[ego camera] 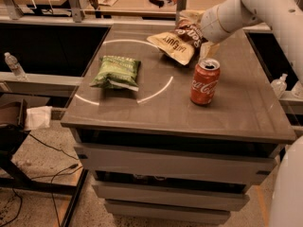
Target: Move brown chip bag near coke can
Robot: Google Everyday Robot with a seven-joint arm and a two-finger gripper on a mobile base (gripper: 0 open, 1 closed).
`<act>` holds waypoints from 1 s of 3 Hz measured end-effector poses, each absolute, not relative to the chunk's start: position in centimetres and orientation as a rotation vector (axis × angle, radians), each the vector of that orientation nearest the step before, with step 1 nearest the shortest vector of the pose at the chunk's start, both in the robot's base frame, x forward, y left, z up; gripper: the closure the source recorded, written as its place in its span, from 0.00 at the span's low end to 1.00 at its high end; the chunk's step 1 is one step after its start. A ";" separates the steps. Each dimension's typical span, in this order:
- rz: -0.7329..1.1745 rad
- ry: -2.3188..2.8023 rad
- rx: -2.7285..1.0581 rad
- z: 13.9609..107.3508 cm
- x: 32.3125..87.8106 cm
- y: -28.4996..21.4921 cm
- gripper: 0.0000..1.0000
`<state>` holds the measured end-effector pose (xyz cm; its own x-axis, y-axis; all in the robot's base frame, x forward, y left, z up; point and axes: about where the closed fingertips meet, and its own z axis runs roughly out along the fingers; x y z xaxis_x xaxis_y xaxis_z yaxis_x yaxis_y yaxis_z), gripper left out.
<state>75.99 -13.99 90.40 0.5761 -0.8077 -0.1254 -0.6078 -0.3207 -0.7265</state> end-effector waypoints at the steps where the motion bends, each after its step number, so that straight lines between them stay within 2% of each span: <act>1: -0.443 1.031 -2.090 90.0 76.8 -12.4 0.00; 2: -0.504 0.968 -2.116 89.8 77.6 -11.1 0.00; 3: -0.538 0.937 -2.128 89.9 78.3 -10.3 0.18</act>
Offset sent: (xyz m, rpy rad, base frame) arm 0.0237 0.0400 -0.0026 -0.1583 -0.2111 0.0983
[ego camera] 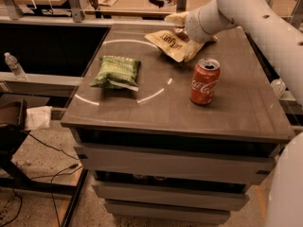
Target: Move brown chip bag near coke can
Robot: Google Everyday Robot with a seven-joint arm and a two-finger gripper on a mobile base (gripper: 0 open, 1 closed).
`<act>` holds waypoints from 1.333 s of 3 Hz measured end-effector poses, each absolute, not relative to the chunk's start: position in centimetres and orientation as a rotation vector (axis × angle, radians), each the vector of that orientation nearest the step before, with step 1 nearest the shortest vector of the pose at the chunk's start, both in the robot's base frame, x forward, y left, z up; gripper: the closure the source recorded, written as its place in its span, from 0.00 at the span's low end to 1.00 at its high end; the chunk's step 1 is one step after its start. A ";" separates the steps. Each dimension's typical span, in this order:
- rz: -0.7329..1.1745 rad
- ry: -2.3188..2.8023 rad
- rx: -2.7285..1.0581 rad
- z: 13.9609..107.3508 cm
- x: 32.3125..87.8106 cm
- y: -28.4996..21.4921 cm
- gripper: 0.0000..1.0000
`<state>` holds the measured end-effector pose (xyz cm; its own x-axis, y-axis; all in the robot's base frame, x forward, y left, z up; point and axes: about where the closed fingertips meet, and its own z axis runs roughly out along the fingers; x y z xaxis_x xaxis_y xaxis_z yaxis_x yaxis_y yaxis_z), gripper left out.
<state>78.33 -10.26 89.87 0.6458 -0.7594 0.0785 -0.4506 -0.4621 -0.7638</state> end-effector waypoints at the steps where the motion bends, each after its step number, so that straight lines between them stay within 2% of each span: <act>1: -0.561 0.924 -2.145 90.1 79.1 -10.0 0.41; 3: -0.552 0.927 -2.135 90.4 79.9 -9.9 0.88; 4: -0.541 0.952 -2.115 90.7 80.1 -10.3 1.00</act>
Offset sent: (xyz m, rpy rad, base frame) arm 0.0197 0.0006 0.0121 -0.0169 -0.0165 -0.0020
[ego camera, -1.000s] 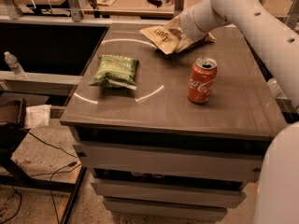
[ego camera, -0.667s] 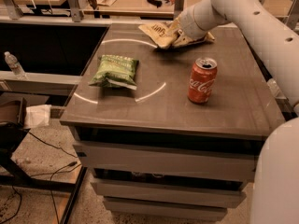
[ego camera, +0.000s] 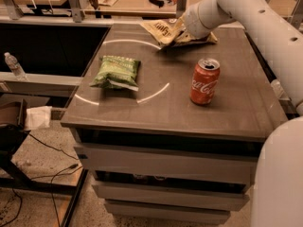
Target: Move brown chip bag near coke can
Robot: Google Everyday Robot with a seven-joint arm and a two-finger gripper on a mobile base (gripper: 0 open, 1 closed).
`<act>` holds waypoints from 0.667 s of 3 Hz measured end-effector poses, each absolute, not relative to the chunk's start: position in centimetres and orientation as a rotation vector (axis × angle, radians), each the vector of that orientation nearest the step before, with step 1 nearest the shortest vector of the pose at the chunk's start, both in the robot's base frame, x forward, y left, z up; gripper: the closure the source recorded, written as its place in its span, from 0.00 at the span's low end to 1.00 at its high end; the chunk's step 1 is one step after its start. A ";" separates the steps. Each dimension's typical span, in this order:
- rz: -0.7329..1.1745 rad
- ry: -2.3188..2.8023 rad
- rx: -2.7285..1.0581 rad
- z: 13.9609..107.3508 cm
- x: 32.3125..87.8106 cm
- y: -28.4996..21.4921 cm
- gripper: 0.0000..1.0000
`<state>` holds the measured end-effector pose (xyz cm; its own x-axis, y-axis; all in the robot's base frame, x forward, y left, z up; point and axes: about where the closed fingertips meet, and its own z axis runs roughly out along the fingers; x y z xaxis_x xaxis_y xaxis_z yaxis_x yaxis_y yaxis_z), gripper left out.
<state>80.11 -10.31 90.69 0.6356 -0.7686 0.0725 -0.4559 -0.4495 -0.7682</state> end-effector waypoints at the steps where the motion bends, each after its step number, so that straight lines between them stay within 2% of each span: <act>1: -0.509 0.955 -2.092 92.5 78.4 -11.0 1.00; 2: -0.481 0.946 -2.107 94.7 76.4 -12.5 1.00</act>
Offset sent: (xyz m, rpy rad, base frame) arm -0.0669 -0.0507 0.0752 0.0187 0.0680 0.0471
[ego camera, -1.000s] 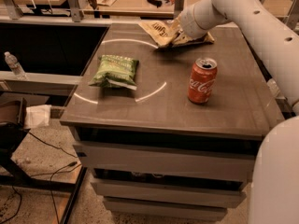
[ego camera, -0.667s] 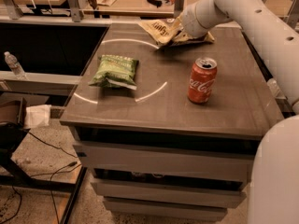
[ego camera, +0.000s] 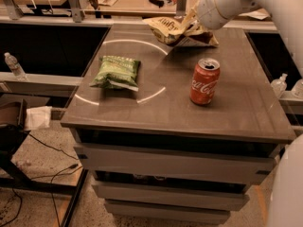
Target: Move brown chip bag near coke can
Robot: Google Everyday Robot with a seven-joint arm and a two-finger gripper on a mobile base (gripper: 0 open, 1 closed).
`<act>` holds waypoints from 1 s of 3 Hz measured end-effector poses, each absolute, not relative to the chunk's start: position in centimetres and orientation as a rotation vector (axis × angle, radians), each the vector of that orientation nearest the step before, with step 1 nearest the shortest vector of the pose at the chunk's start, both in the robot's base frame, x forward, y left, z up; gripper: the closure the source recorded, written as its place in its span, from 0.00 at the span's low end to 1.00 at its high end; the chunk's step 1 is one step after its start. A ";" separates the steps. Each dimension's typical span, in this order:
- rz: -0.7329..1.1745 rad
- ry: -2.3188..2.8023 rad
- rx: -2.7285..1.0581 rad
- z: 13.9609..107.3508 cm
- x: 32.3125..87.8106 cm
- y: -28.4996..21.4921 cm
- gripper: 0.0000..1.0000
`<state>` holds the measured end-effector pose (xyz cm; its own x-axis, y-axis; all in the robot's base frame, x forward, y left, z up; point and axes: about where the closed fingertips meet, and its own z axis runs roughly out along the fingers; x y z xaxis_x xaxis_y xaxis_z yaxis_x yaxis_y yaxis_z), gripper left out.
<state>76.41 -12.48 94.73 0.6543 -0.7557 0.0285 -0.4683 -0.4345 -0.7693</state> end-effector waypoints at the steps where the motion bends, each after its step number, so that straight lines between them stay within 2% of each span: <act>1: -0.460 0.963 -2.142 95.7 74.6 -14.7 1.00; 3: -0.468 1.027 -2.211 97.1 71.8 -18.3 1.00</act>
Offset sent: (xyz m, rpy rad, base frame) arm -0.0501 -0.0703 0.0316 -0.0844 0.0999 -0.0148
